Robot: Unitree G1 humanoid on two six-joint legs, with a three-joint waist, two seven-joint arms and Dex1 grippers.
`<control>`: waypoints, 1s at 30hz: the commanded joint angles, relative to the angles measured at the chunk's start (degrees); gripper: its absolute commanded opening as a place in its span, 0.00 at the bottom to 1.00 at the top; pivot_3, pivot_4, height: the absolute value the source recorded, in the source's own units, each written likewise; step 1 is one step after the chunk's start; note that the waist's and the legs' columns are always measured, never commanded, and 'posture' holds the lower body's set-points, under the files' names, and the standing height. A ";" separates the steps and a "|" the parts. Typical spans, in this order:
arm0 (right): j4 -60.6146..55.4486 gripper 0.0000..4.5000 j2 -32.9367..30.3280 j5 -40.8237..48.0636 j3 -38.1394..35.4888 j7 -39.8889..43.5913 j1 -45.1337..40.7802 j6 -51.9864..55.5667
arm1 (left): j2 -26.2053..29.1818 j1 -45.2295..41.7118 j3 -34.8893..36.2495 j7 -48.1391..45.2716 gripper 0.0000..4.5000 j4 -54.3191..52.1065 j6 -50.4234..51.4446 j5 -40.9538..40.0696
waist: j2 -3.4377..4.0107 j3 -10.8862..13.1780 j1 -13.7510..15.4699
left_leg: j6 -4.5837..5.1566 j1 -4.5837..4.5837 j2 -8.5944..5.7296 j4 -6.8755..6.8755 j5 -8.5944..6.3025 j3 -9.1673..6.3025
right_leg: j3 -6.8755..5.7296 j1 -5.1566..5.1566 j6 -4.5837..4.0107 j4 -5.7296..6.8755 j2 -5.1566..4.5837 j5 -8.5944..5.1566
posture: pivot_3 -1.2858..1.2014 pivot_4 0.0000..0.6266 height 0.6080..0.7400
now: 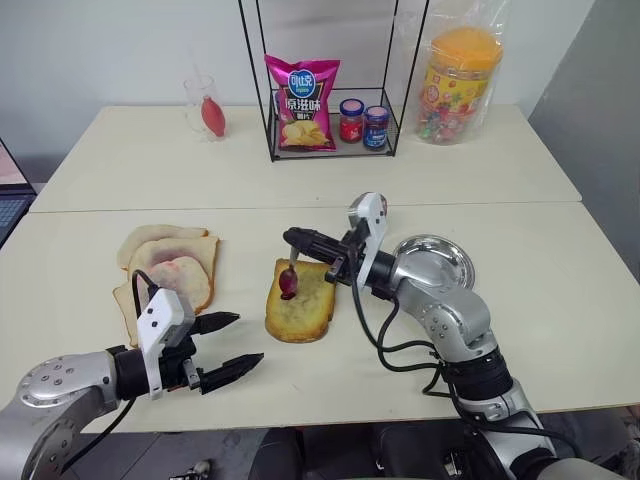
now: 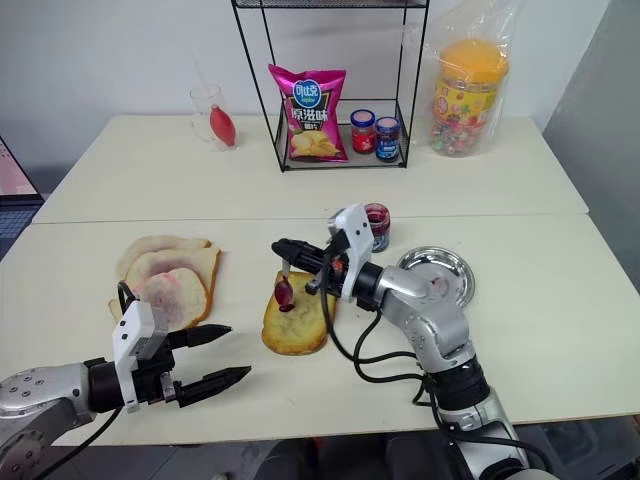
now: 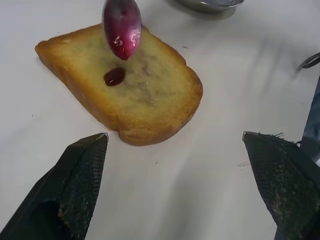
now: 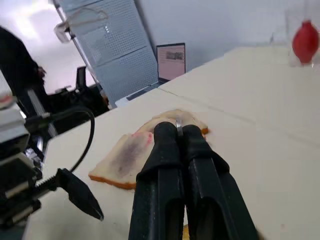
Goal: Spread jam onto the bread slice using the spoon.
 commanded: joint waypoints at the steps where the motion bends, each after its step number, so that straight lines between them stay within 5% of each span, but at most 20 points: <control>1: 0.71 0.01 2.77 5.44 -4.50 -3.12 -0.42 5.09 | 0.33 0.70 2.41 -0.69 1.00 -0.36 -1.16 -0.15 | 0.00 0.00 -0.01 | 0.00 0.00 0.00 0.00 0.00 0.00 | -0.01 0.00 0.00 0.00 0.00 0.00 | 0.52 0.24 1.00; 16: 15.33 0.01 11.15 6.58 -12.60 -11.50 -3.63 7.19 | 0.54 1.93 1.13 -1.36 1.00 -0.26 -2.53 1.38 | -0.01 -0.01 -0.17 | 0.00 0.02 0.00 -0.02 0.00 0.06 | 0.01 -0.01 0.00 0.00 0.01 -0.01 | 0.52 0.24 1.00; 30: 15.05 0.01 4.51 9.04 -18.14 -12.40 -5.41 11.60 | 0.26 1.55 -0.56 -2.00 1.00 0.26 -3.53 2.84 | -0.04 -0.03 -0.11 | 0.00 0.03 -0.03 0.01 0.00 0.09 | 0.02 0.04 0.00 -0.02 0.01 -0.01 | 0.52 0.24 1.00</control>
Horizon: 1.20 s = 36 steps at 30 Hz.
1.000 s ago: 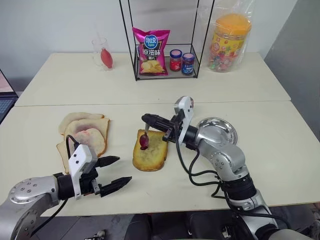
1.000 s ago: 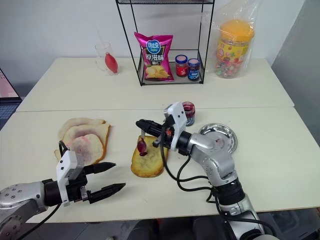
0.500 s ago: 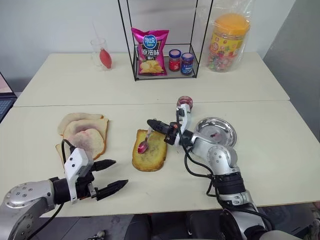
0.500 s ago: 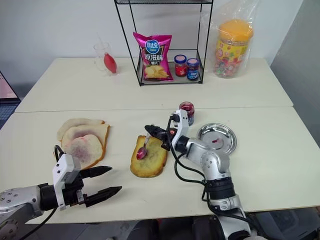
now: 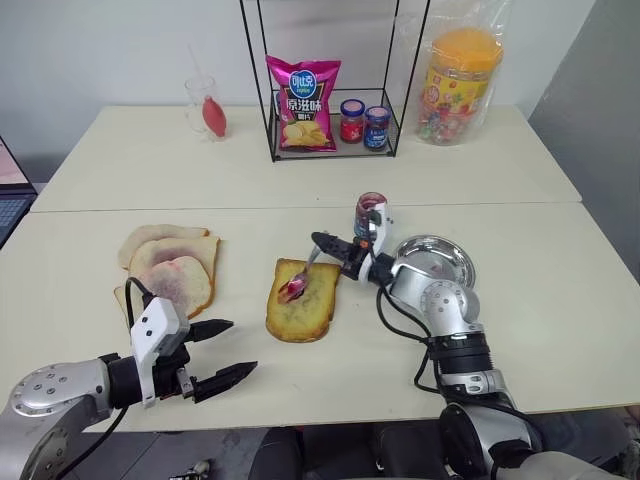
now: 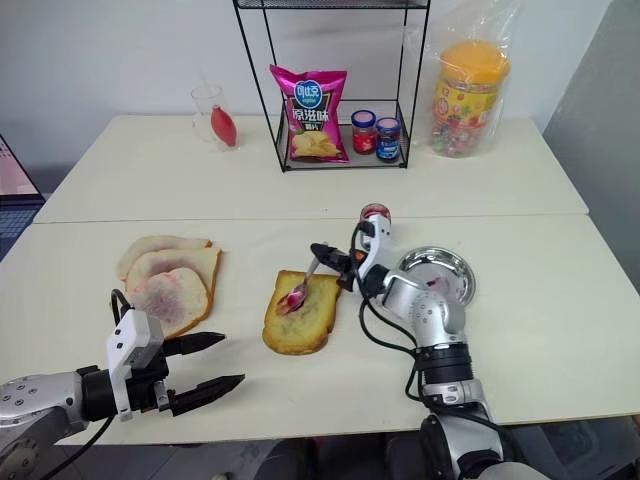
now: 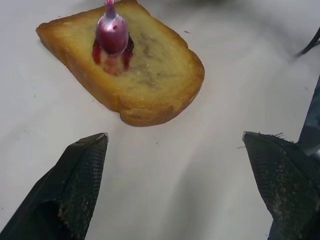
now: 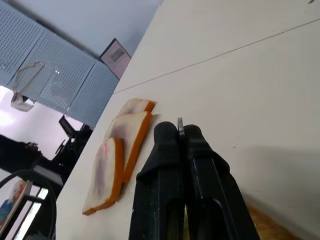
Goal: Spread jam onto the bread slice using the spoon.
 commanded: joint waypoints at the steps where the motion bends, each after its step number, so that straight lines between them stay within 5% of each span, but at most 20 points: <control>1: -2.90 0.01 -1.50 1.74 -1.82 -0.46 -0.73 1.98 | 0.22 -0.42 -0.70 -0.57 1.00 -0.04 -1.15 0.54 | 0.00 0.00 -0.03 | 0.00 0.00 0.00 -0.01 0.00 0.00 | 0.00 0.00 0.00 0.00 0.00 0.00 | 0.52 0.24 1.00; 13: -12.83 0.01 -0.77 13.05 -5.09 -2.71 -0.18 12.47 | 0.11 -0.63 -1.25 -0.66 1.00 0.01 -1.51 0.69 | 0.01 0.00 -0.09 | 0.01 -0.01 0.03 -0.03 0.00 -0.03 | -0.02 -0.02 0.00 0.01 0.02 0.00 | 0.52 0.24 1.00; 25: -4.93 0.01 1.55 5.68 -0.49 -3.58 0.68 5.92 | 0.30 -0.92 -2.08 -0.52 1.00 -0.28 -1.31 0.68 | 0.00 0.00 -0.13 | 0.00 -0.01 0.02 -0.02 0.00 0.00 | 0.00 -0.03 0.01 0.00 0.02 0.00 | 0.52 0.24 1.00; 36: -7.39 0.01 -0.48 6.45 -3.80 -5.98 3.93 8.82 | 0.27 0.18 -2.83 -0.85 1.00 -0.65 -2.08 1.06 | 0.00 0.00 -0.11 | 0.00 -0.01 0.02 -0.02 0.00 0.00 | -0.01 -0.02 0.00 0.00 0.02 0.00 | 0.52 0.24 1.00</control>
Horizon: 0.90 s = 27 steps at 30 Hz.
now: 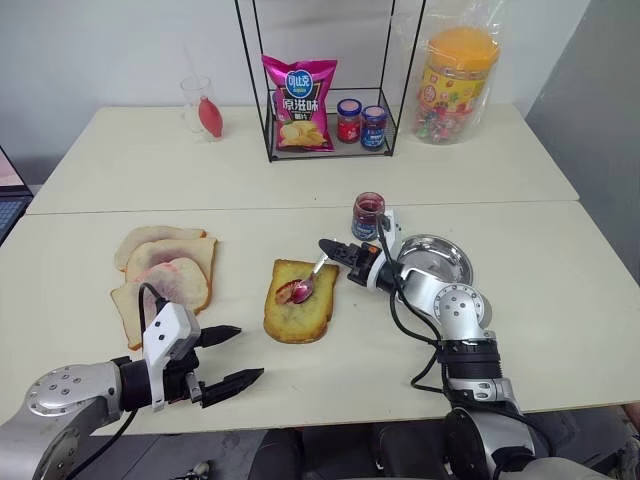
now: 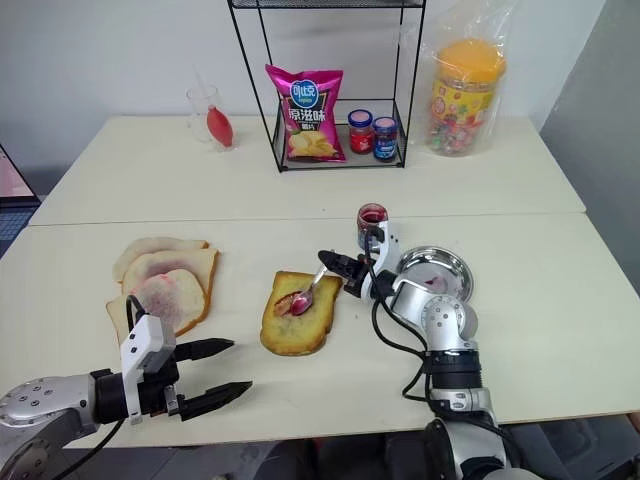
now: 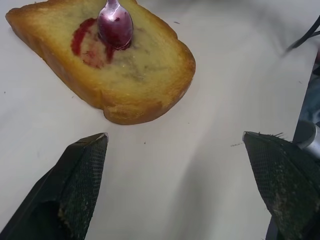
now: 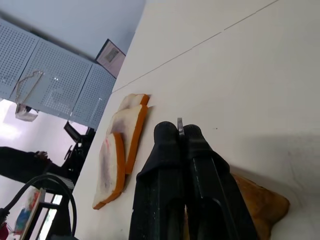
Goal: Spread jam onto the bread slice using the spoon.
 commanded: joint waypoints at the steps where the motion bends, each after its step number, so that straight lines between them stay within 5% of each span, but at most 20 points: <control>1: -3.98 0.01 -1.62 1.97 -1.42 -1.14 1.63 2.71 | 0.31 0.48 0.21 -0.81 1.00 -1.45 -1.15 0.20 | 0.00 0.00 0.00 | 0.00 0.00 0.00 0.00 0.00 0.00 | 0.01 0.00 0.00 0.00 0.00 0.00 | 0.52 0.24 1.00; 18: -11.35 0.01 -1.63 15.32 -7.08 -3.11 0.16 9.22 | -0.85 -0.29 0.51 -0.29 1.00 -0.77 -2.23 0.17 | 0.00 0.00 0.01 | 0.00 0.00 0.00 -0.01 0.00 0.00 | 0.01 0.01 0.07 -0.01 0.00 -0.04 | 0.52 0.24 1.00; 27: -19.01 0.01 -9.43 8.57 1.08 8.43 0.28 -1.19 | -3.24 -6.38 -4.30 4.25 1.00 -6.69 -3.64 1.52 | -0.04 -0.02 0.28 | 0.00 -0.02 -0.04 0.03 0.00 0.01 | 0.02 0.03 0.11 -0.04 -0.02 -0.06 | 0.52 0.24 1.00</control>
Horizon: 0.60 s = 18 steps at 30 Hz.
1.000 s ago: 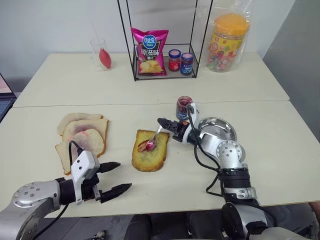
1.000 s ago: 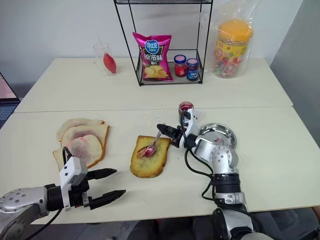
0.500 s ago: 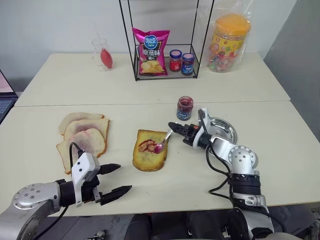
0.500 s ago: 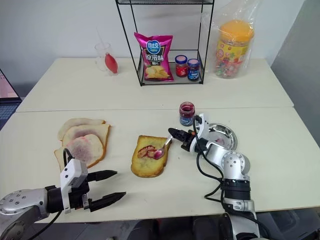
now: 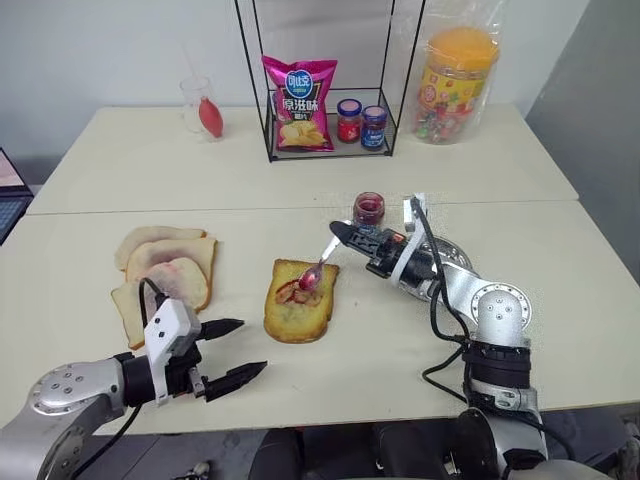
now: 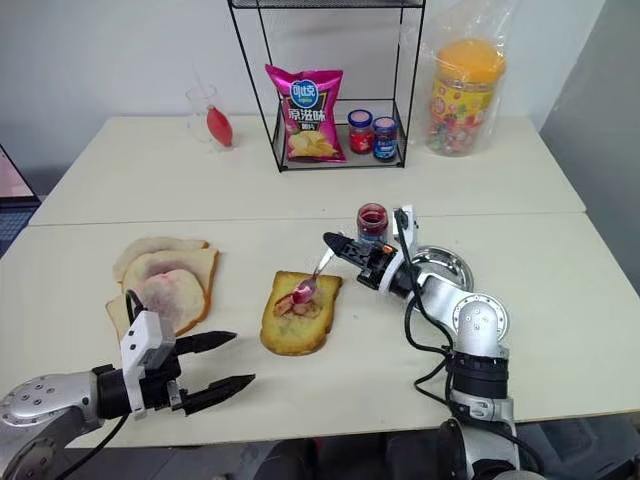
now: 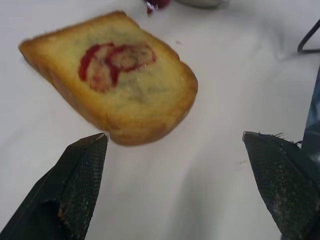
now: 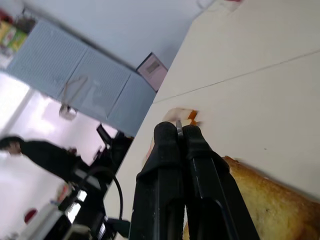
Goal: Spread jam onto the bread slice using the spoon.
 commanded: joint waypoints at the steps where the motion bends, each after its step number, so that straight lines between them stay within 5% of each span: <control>1: -4.86 0.01 -3.18 -0.87 0.03 5.13 -0.27 -5.32 | -0.96 -3.96 -3.07 2.52 1.00 -5.09 -0.96 0.67 | -0.02 -0.01 0.08 | 0.00 0.00 0.00 0.00 0.00 0.00 | 0.00 0.01 -0.01 0.00 -0.01 0.01 | 0.52 0.24 1.00; 12: -7.15 0.01 -16.31 1.84 -16.72 0.71 4.43 -10.58 | -6.34 -27.32 -18.79 8.91 1.00 -3.89 3.82 3.98 | -0.05 -0.03 0.85 | 0.00 0.06 -0.07 0.07 0.00 -0.05 | 0.00 0.17 0.01 0.00 0.00 0.05 | 0.52 0.24 1.00; 18: -6.68 0.01 -17.85 2.98 -20.59 -0.05 11.39 -12.06 | -7.58 -28.58 -21.78 8.14 1.00 -4.40 4.16 3.12 | -0.04 -0.04 0.36 | 0.01 0.08 0.00 -0.01 0.00 -0.08 | -0.02 0.15 0.00 0.03 0.04 0.06 | 0.52 0.24 1.00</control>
